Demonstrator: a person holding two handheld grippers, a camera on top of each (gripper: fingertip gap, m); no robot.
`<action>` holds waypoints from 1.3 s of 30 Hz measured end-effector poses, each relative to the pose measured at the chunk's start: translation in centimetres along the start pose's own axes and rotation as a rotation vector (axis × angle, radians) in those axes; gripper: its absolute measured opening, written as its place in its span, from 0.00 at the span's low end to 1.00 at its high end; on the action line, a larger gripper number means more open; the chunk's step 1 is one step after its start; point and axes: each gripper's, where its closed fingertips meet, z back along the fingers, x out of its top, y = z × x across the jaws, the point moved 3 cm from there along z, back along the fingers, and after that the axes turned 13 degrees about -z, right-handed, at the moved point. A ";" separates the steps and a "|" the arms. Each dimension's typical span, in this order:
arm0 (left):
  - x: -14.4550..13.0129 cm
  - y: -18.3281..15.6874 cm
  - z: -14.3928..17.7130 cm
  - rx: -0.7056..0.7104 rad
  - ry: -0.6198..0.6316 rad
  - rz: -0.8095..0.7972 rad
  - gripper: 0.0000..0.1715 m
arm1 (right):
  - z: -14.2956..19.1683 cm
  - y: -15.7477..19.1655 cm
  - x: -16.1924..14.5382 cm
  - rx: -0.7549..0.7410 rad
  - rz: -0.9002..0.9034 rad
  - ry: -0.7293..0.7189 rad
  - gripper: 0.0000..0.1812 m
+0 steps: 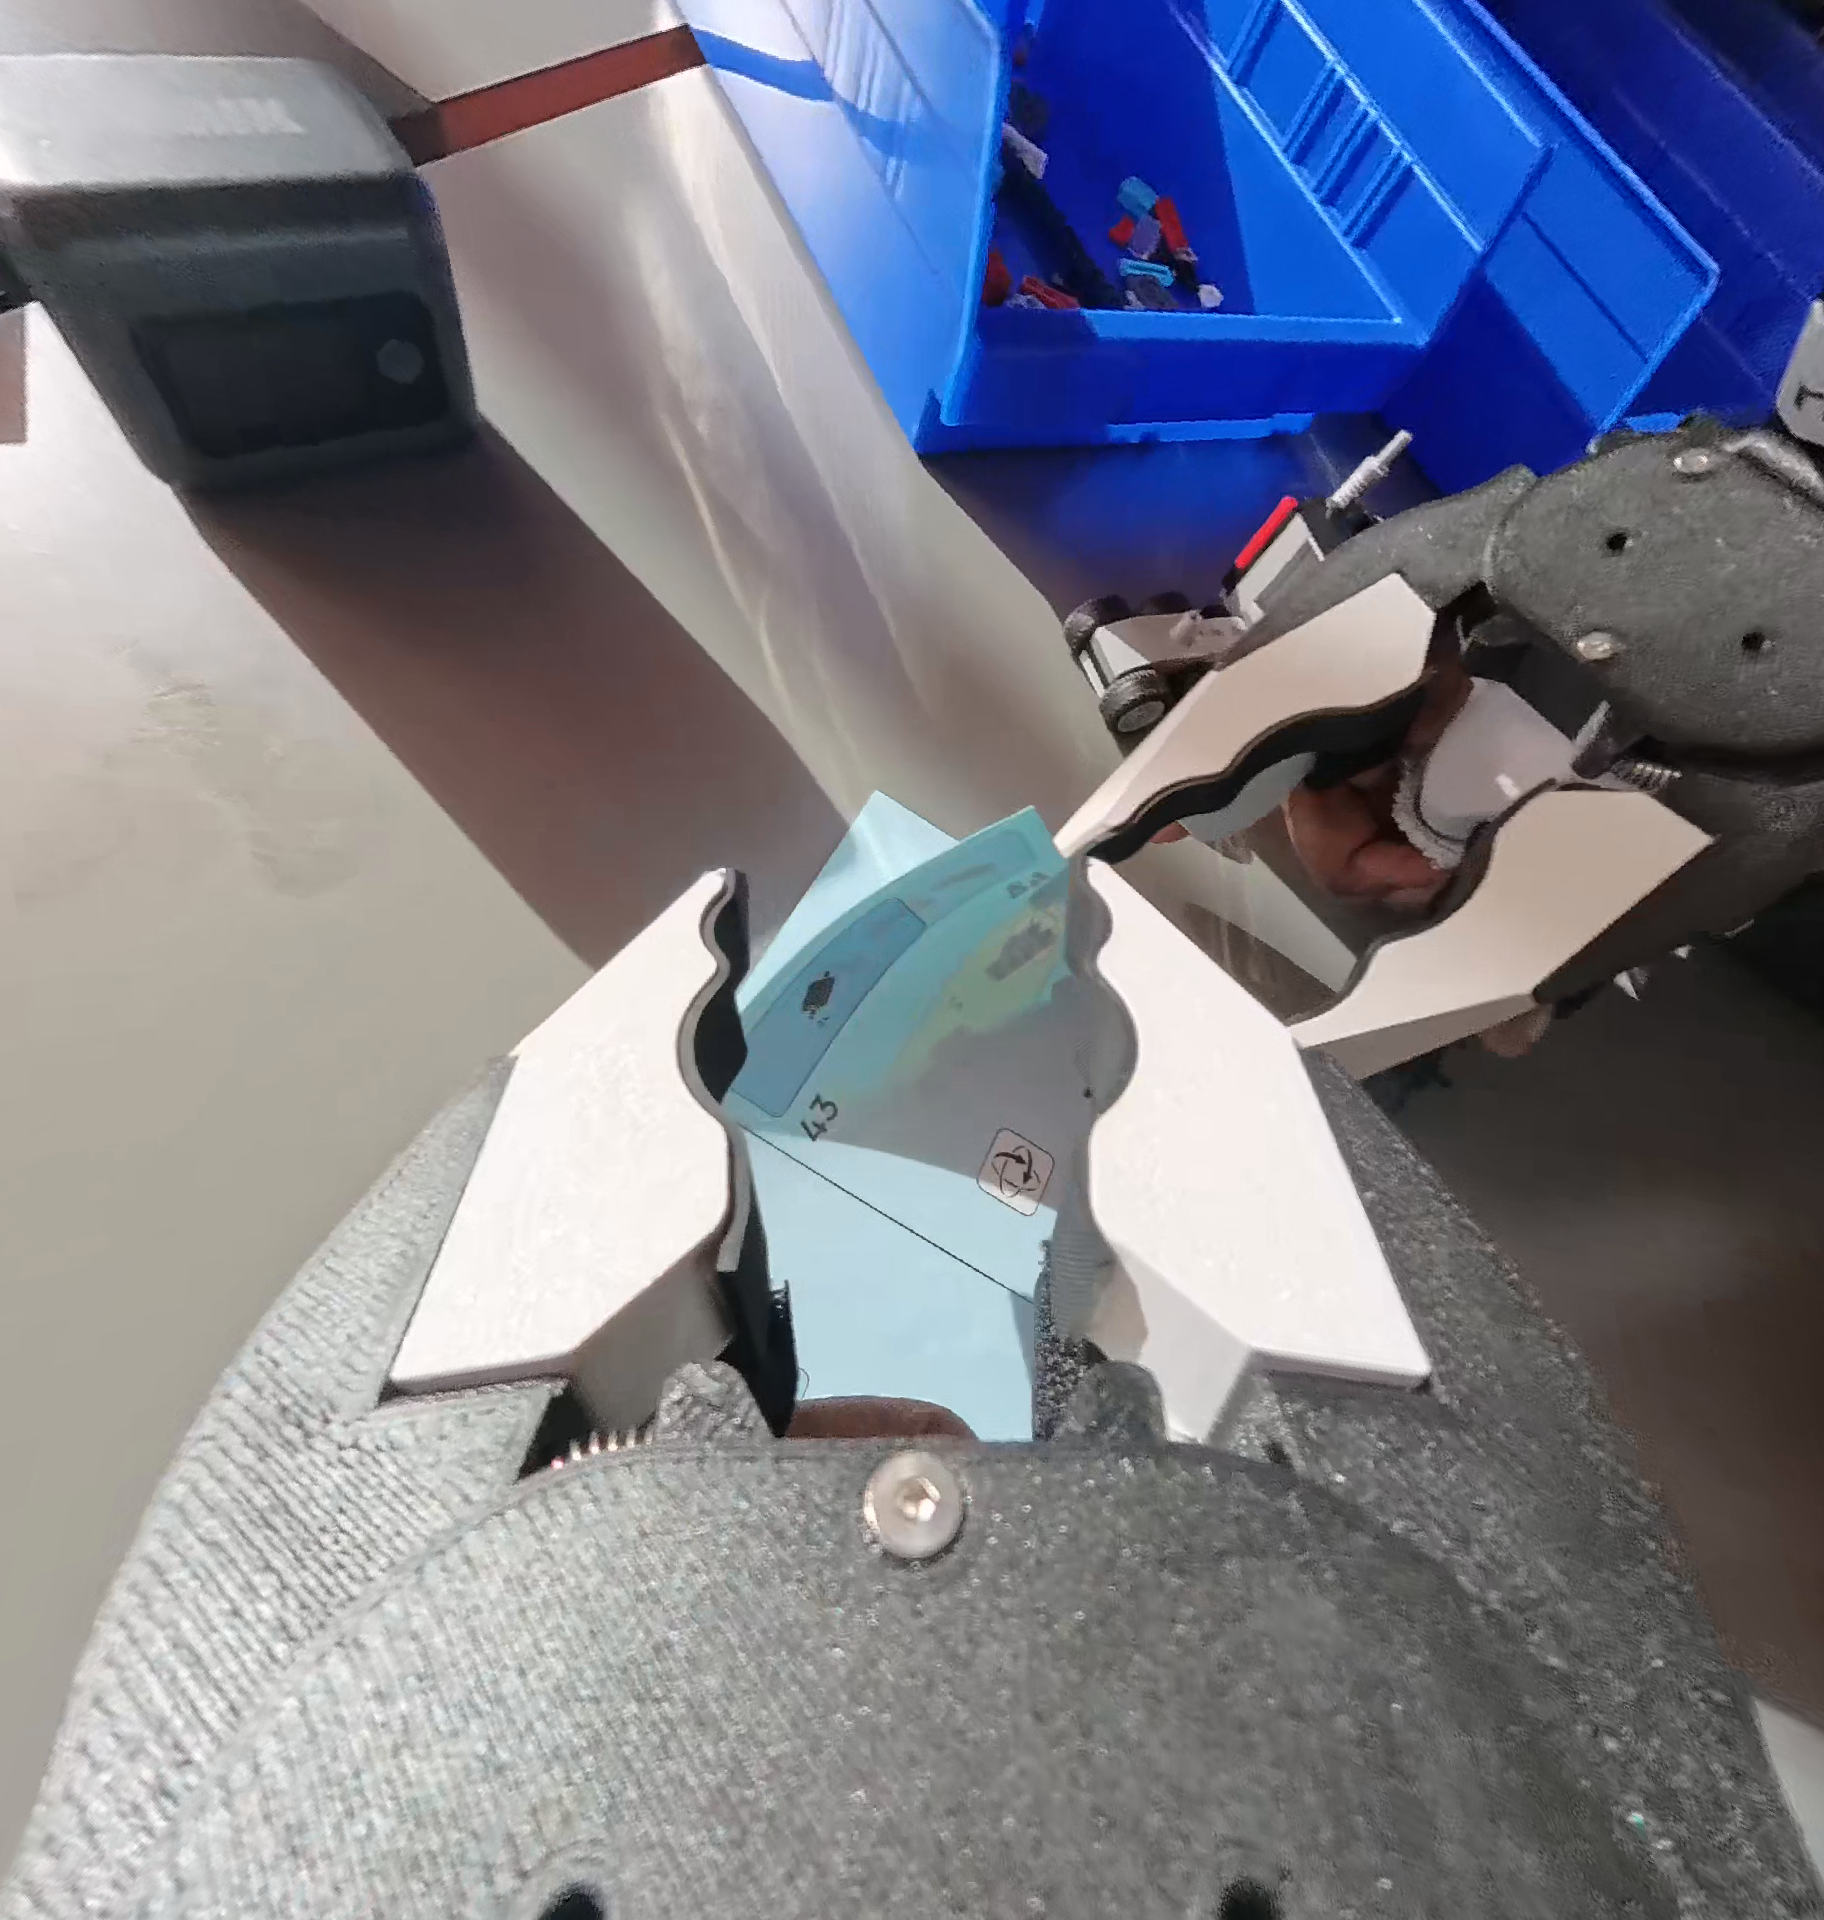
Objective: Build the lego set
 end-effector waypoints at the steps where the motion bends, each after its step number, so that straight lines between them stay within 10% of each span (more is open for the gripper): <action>1: 0.0 0.2 -0.1 0.012 -0.001 0.014 0.37 | 0.1 0.0 0.0 0.009 -0.010 -0.002 0.34; 39: -0.6 0.9 -1.4 0.081 0.000 0.089 0.37 | 0.0 -0.1 0.2 0.044 -0.029 -0.008 0.33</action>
